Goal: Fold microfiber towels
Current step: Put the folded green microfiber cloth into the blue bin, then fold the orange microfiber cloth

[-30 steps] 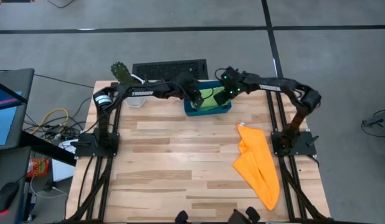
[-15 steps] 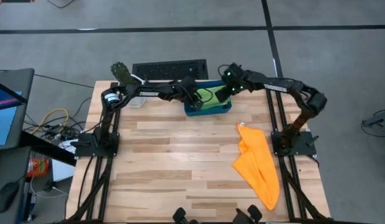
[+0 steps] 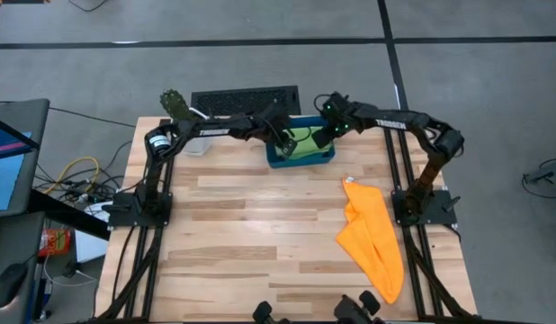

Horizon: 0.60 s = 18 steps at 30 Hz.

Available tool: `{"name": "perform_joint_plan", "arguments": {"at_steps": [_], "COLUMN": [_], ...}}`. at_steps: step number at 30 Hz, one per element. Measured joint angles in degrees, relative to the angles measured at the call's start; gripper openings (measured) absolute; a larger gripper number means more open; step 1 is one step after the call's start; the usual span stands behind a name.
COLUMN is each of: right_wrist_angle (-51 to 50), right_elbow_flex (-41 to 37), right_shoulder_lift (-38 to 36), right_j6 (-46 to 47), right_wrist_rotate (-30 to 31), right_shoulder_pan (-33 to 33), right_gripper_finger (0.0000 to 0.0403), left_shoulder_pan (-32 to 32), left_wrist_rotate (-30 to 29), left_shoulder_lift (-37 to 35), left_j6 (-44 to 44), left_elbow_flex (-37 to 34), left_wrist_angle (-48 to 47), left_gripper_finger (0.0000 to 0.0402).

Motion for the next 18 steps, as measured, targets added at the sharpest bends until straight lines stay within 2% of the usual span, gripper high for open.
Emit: {"name": "perform_joint_plan", "arguments": {"at_steps": [4, 7, 12, 14, 16, 18], "right_wrist_angle": [-1.2, -2.57, -17.74, -26.12, -33.18, -34.78], "right_elbow_flex": [0.59, 2.28, 3.47, 3.23, 0.86, -2.58], "right_shoulder_lift": [-1.31, -6.73, -19.95, -25.91, -31.01, -34.95], "right_j6": [-0.45, -1.58, 1.18, 4.26, 7.89, 12.13], "right_wrist_rotate": [-0.68, 0.04, -1.33, -1.66, 1.29, 4.81], "right_shoulder_pan": [-0.64, -1.25, -1.06, 1.76, 6.73, 13.08], "right_gripper_finger": [0.0058, 0.0058, 0.0058, 0.0058, 0.0059, 0.0062], "left_shoulder_pan": [-0.36, -1.17, -3.52, -5.45, -8.1, -10.99], "left_wrist_rotate": [0.47, 0.65, 5.55, 8.8, 10.89, 11.6], "left_shoulder_lift": [0.0, 0.0, -1.94, -3.97, -6.72, -9.41], "left_j6": [2.14, 3.77, 6.12, 7.63, 8.66, 8.6], "left_elbow_flex": [6.46, 11.45, 20.74, 22.93, 23.32, 23.29], "left_wrist_angle": [-8.56, -13.68, -24.07, -27.63, -29.65, -31.84], "left_gripper_finger": [0.0, 0.0, 0.0, 0.0, 0.0, 0.0]}}
